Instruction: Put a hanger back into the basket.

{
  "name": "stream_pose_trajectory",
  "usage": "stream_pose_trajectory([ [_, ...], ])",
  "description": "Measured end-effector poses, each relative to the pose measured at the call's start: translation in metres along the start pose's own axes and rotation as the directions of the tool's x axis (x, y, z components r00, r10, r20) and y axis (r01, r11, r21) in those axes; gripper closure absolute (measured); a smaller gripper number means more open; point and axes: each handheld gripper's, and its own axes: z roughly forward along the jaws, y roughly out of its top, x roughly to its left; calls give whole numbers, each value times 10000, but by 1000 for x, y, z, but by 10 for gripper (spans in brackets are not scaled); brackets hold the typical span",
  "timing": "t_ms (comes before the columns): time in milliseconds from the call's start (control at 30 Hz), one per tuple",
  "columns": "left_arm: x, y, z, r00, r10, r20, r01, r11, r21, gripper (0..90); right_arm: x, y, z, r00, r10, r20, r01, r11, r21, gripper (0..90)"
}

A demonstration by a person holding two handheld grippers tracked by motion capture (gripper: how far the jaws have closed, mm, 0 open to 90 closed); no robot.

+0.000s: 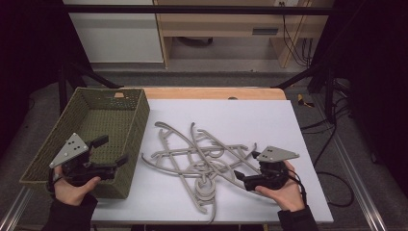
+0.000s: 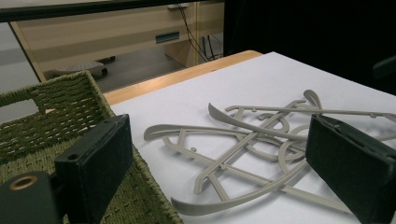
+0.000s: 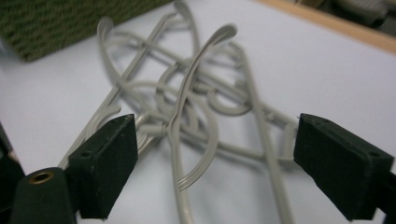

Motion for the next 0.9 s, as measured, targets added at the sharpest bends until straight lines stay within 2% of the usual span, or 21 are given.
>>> stream_pose_trajectory([
  [33, 0, 0, 0, 10000, 7, 2, -7, 10000, 9, 72, 3, -3, 10, 9999, -23, -168, 30, 9991, 433, 170],
  [100, 0, 0, 1, 10000, 2, 2, -2, 10000, 12, 72, 4, -5, 14, 9998, -45, -200, 58, 9980, 633, 178],
  [167, -1, 0, 1, 10000, 66, 24, -66, 10000, 48, 74, 8, -11, 25, 9995, 11, -324, 30, 9922, 1246, 215],
  [233, -2, 0, 2, 9999, 98, 37, -98, 9999, 70, 73, 8, -13, 29, 9993, -7, -383, 60, 9903, 1387, 225],
  [300, -2, 0, 2, 9999, 97, 60, -98, 9999, 62, 74, 10, -18, 40, 9992, -117, -381, 191, 9797, 1998, 255],
  [333, -3, 0, 2, 10000, 69, 61, -69, 10000, 62, 74, 10, -18, 40, 9992, -117, -381, 191, 9797, 1998, 255],
  [433, -2, 0, 2, 9999, 103, 82, -103, 9999, 45, 76, 10, -24, 49, 9994, -154, -322, 226, 9711, 2374, 325],
  [567, -4, -1, 4, 9998, 107, 140, -108, 9999, 98, 77, 8, -27, 54, 9990, -171, -410, 270, 9667, 2544, 374],
  [600, -5, -1, 5, 9998, 118, 156, -120, 9999, 118, 78, 9, -28, 55, 9991, -32, -417, 141, 9646, 2633, 395],
  [667, -6, -1, 6, 9997, 145, 185, -147, 9998, 152, 78, 9, -31, 59, 9989, -67, -462, 197, 9576, 2874, 442],
  [733, -7, -1, 6, 9997, 159, 204, -163, 9997, 165, 77, 9, -31, 60, 9988, 80, -482, 63, 9572, 2894, 462],
  [800, -7, -1, 6, 9997, 160, 207, -164, 9997, 166, 78, 9, -32, 61, 9990, 62, -435, 72, 9535, 3012, 512],
  [833, -7, -1, 6, 9997, 156, 208, -159, 9997, 164, 78, 7, -33, 62, 9987, 15, -515, 138, 9554, 2950, 572],
  [900, -6, -1, 6, 9997, 149, 210, -152, 9998, 160, 79, 8, -33, 62, 9986, 137, -508, 21, 9547, 2977, 597],
])
